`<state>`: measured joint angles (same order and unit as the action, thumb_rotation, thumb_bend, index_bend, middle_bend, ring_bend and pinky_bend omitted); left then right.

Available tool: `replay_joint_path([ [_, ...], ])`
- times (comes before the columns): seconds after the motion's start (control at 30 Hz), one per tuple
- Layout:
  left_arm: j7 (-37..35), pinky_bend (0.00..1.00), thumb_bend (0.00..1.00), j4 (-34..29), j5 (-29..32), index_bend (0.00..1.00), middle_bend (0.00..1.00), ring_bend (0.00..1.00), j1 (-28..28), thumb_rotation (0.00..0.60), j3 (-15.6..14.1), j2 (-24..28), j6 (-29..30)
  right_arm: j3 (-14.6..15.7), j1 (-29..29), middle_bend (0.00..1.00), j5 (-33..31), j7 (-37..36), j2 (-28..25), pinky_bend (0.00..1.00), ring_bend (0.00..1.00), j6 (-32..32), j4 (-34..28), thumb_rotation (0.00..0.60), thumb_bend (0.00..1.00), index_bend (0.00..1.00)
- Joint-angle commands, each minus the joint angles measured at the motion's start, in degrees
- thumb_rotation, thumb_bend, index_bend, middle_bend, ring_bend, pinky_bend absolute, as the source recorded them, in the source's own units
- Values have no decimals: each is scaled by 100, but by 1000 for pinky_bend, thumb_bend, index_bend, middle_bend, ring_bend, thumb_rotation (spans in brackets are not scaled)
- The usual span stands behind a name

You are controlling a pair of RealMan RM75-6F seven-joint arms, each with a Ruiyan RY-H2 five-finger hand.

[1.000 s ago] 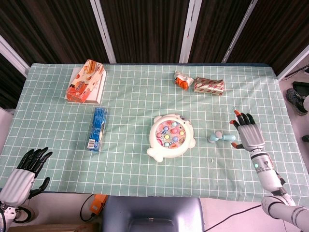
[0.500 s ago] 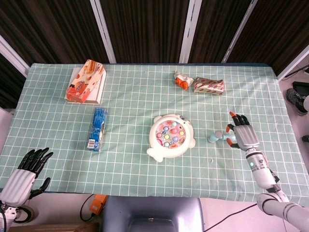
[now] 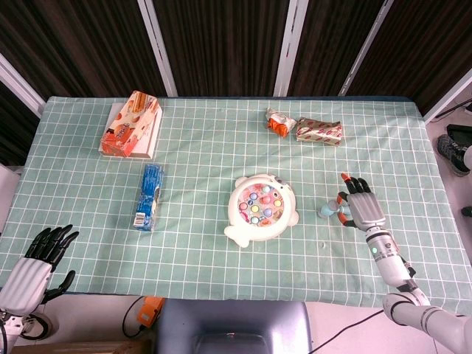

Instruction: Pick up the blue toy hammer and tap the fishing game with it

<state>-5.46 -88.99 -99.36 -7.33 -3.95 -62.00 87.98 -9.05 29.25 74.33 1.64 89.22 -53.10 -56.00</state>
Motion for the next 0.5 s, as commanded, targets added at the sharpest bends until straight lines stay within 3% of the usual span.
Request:
replay_joint_path([
  [0.03,-5,0,408,1,-5,0,0,0,3,600,-1,1,7,-1,9,0,-6,-16,7,99,0,-6,7,600,518,589],
  [0.5,-5,0,409,0,-8,0,0,0,5,600,-2,1,8,32,60,0,-79,117,83,116,0,14,49,600,520,611],
])
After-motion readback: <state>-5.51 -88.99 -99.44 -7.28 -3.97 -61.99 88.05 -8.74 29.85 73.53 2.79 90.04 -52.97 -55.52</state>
